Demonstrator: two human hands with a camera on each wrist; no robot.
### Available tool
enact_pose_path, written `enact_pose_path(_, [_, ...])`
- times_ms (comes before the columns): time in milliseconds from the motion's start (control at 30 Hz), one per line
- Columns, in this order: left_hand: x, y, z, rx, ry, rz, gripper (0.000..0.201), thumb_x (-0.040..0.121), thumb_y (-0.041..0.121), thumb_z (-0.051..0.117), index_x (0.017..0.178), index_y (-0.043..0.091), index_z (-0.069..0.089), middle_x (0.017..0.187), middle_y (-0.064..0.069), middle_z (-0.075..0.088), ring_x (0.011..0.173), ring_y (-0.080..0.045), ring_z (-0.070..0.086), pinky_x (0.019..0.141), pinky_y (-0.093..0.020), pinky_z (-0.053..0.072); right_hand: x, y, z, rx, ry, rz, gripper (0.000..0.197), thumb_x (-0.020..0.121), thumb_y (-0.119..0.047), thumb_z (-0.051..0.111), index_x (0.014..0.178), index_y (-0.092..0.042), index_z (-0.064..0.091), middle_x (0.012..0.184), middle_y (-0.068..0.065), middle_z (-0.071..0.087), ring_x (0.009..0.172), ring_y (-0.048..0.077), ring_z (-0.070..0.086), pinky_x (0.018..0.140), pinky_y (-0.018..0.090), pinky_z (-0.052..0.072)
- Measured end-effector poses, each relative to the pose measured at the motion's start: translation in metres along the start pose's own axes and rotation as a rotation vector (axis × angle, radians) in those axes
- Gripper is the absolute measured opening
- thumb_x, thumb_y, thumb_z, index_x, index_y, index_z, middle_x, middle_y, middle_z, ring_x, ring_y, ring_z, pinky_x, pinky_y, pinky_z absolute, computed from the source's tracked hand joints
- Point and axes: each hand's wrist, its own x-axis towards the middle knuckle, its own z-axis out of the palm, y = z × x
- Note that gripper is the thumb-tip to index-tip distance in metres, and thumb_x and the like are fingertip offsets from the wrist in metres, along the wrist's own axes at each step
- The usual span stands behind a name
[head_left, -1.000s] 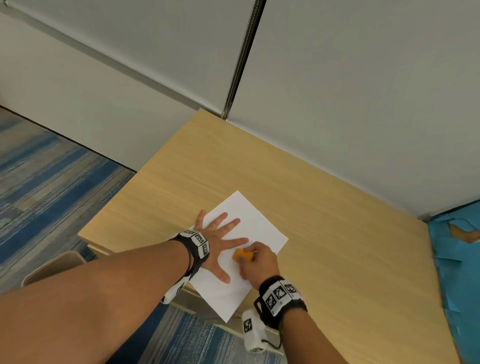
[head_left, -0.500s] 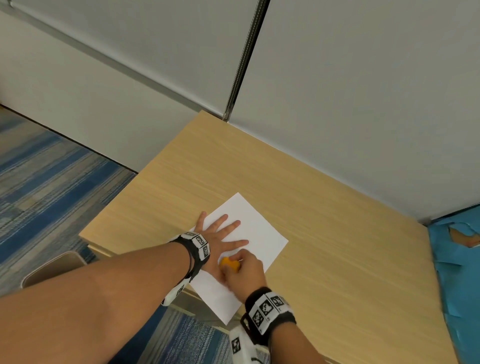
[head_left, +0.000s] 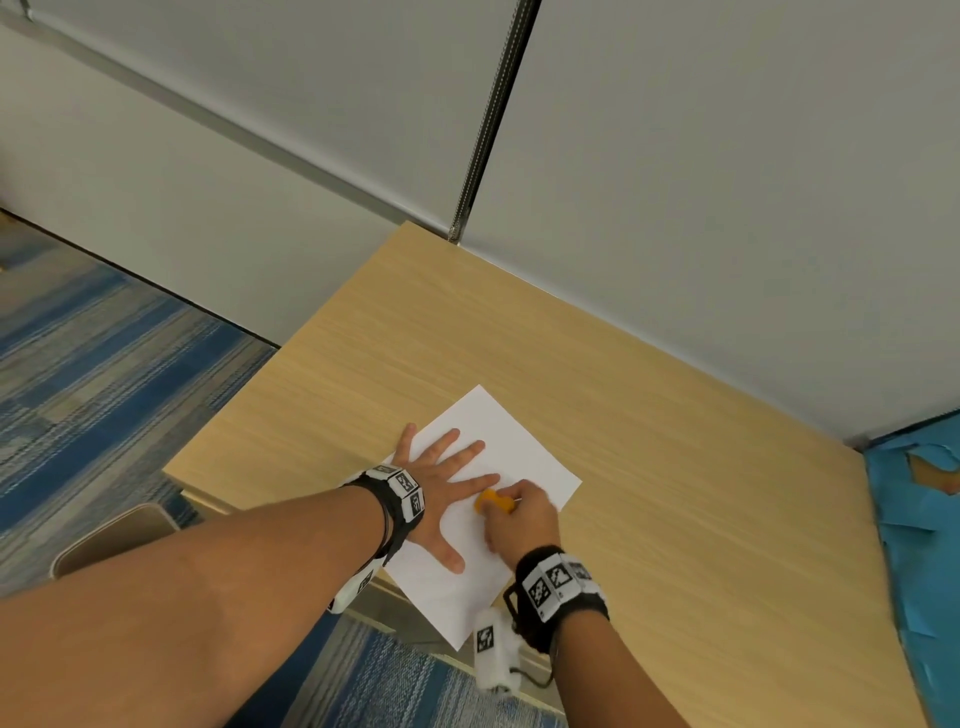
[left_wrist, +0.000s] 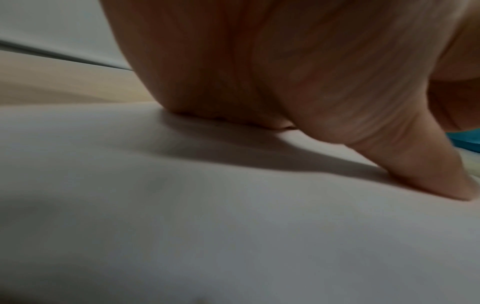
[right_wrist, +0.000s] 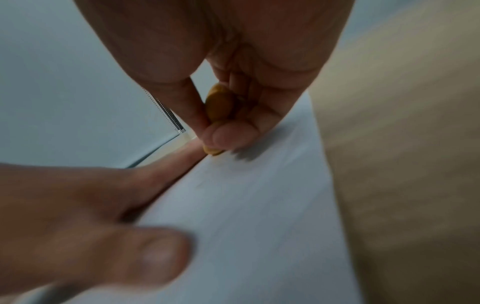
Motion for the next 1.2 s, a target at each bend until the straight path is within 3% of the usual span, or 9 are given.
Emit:
enact_pose_path(100, [0.001,0.000,0.001,0.017,0.017,-0.001,0.132,0.057,0.103,0.050,0.150,0.055,-0.029,0.159,0.009,-0.047,0.147,-0.030,-0.043,0.102,-0.074,-0.029,-0.011,-0.001,0.005,-0.063,-0.123,-0.046,0.015,0.084,-0.031,0.071,0.089,-0.022,0.061,0.082,0.011,0.075,0.067,0.027,0.074,0.059,0.035,0.060])
enact_pose_path(233, [0.000,0.000,-0.001,-0.018,-0.004,0.000,0.132,0.057,0.100,0.056,0.150,0.057,-0.027,0.159,0.010,-0.046,0.146,-0.028,-0.044,0.101,-0.072,-0.032,0.009,0.001,-0.012,0.008,0.052,0.043,0.016,0.084,-0.030,0.071,0.088,-0.017,0.062,0.082,0.012,0.075,0.073,0.030,0.074,0.069,0.045,0.064])
enact_pose_path(367, [-0.001,0.000,0.000,0.005,0.013,0.006,0.130,0.059,0.101,0.052,0.151,0.055,-0.027,0.159,0.008,-0.046,0.147,-0.030,-0.043,0.102,-0.074,-0.029,-0.016,0.000,0.006,-0.046,-0.167,-0.019,0.015,0.085,-0.027,0.071,0.093,-0.018,0.062,0.081,0.012,0.075,0.061,0.024,0.071,0.058,0.035,0.060])
enact_pose_path(500, [0.000,0.001,-0.002,-0.010,-0.012,-0.008,0.132,0.057,0.100,0.055,0.150,0.057,-0.027,0.160,0.010,-0.045,0.147,-0.028,-0.043,0.101,-0.074,-0.031,0.009,-0.004,-0.013,0.041,0.028,0.054,0.019,0.084,-0.027,0.072,0.093,-0.013,0.063,0.081,0.013,0.075,0.062,0.024,0.070,0.066,0.044,0.064])
enact_pose_path(733, [-0.001,0.002,-0.002,-0.005,-0.005,-0.008,0.131,0.059,0.101,0.053,0.151,0.055,-0.028,0.160,0.009,-0.045,0.147,-0.029,-0.043,0.104,-0.075,-0.028,-0.001,-0.009,-0.002,-0.046,-0.070,-0.008,0.018,0.085,-0.028,0.073,0.091,-0.014,0.064,0.078,0.009,0.074,0.056,0.018,0.067,0.056,0.032,0.059])
enact_pose_path(833, [-0.001,0.002,-0.001,-0.006,-0.004,-0.017,0.133,0.058,0.101,0.054,0.152,0.053,-0.027,0.161,0.009,-0.044,0.148,-0.028,-0.042,0.104,-0.076,-0.028,0.001,-0.008,0.000,-0.009,0.010,0.013,0.013,0.085,-0.027,0.070,0.087,-0.017,0.061,0.080,0.006,0.073,0.066,0.022,0.070,0.066,0.041,0.063])
enact_pose_path(967, [-0.002,0.003,-0.003,0.003,0.001,-0.010,0.133,0.059,0.101,0.052,0.153,0.051,-0.027,0.161,0.008,-0.044,0.148,-0.030,-0.042,0.105,-0.077,-0.025,-0.015,-0.008,0.007,-0.107,-0.154,-0.038,0.015,0.084,-0.031,0.070,0.086,-0.021,0.059,0.084,0.009,0.074,0.068,0.025,0.073,0.057,0.031,0.058])
enact_pose_path(1100, [-0.001,0.001,-0.001,-0.019,-0.008,-0.013,0.133,0.059,0.100,0.055,0.152,0.053,-0.028,0.160,0.009,-0.045,0.148,-0.028,-0.042,0.105,-0.076,-0.028,0.010,-0.008,-0.015,-0.035,0.029,0.054,0.016,0.082,-0.031,0.072,0.081,-0.021,0.059,0.089,0.011,0.075,0.076,0.030,0.074,0.070,0.044,0.064])
enact_pose_path(1200, [-0.002,0.004,-0.002,0.009,-0.003,-0.013,0.133,0.060,0.099,0.054,0.154,0.051,-0.026,0.162,0.007,-0.043,0.149,-0.031,-0.040,0.106,-0.078,-0.022,-0.019,-0.009,0.008,-0.099,-0.139,-0.039,0.013,0.083,-0.028,0.069,0.085,-0.021,0.058,0.087,0.009,0.073,0.073,0.027,0.074,0.063,0.037,0.061])
